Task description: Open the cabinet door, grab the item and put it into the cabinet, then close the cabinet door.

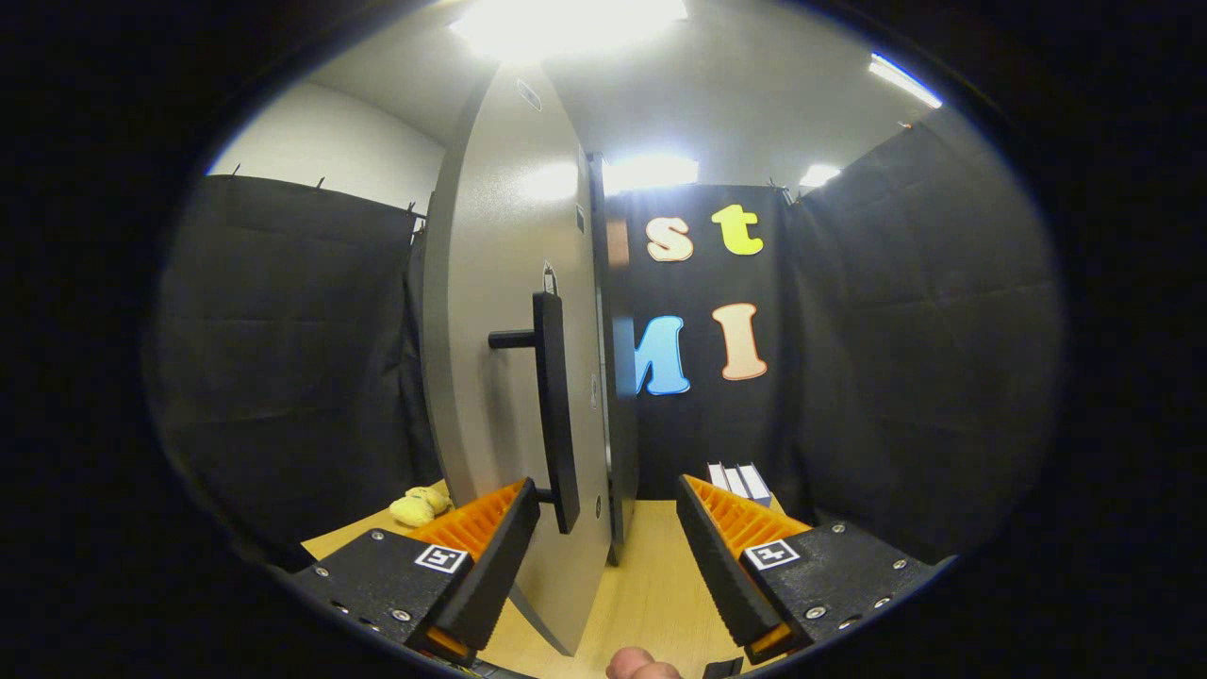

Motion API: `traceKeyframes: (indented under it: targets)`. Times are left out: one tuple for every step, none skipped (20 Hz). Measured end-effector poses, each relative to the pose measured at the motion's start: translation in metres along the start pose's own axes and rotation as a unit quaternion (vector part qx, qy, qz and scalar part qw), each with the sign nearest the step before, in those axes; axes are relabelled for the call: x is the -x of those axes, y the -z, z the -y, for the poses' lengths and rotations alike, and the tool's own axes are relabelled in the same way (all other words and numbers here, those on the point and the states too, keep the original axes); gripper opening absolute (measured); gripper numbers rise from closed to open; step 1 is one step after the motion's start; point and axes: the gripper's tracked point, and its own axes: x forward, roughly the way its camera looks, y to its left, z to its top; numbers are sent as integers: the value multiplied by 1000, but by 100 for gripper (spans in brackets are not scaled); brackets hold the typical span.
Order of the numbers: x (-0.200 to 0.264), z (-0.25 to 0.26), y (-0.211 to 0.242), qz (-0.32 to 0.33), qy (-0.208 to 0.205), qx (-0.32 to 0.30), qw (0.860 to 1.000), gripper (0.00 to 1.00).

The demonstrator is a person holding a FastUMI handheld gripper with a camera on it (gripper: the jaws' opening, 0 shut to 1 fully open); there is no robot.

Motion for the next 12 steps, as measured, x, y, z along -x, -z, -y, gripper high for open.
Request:
traceKeyframes:
  targets:
    - [6,2,5,1,13,2,1000,91]
    - [13,2,5,9,26,-3,1000,91]
    - [21,0,4,17,43,-9,999,91]
    - [30,-6,3,26,51,-17,998,91]
    - [38,-17,4,35,55,-24,998,91]
    - [45,-30,5,45,57,-26,997,91]
    - [52,-45,7,53,54,-24,997,91]
    - [60,-61,9,65,53,-16,996,91]
    - [64,-75,13,78,52,-6,996,91]
    - [64,-92,21,83,48,-4,995,91]
    - [60,-112,38,79,39,-8,996,91]
    - [54,-134,58,71,26,-16,997,91]
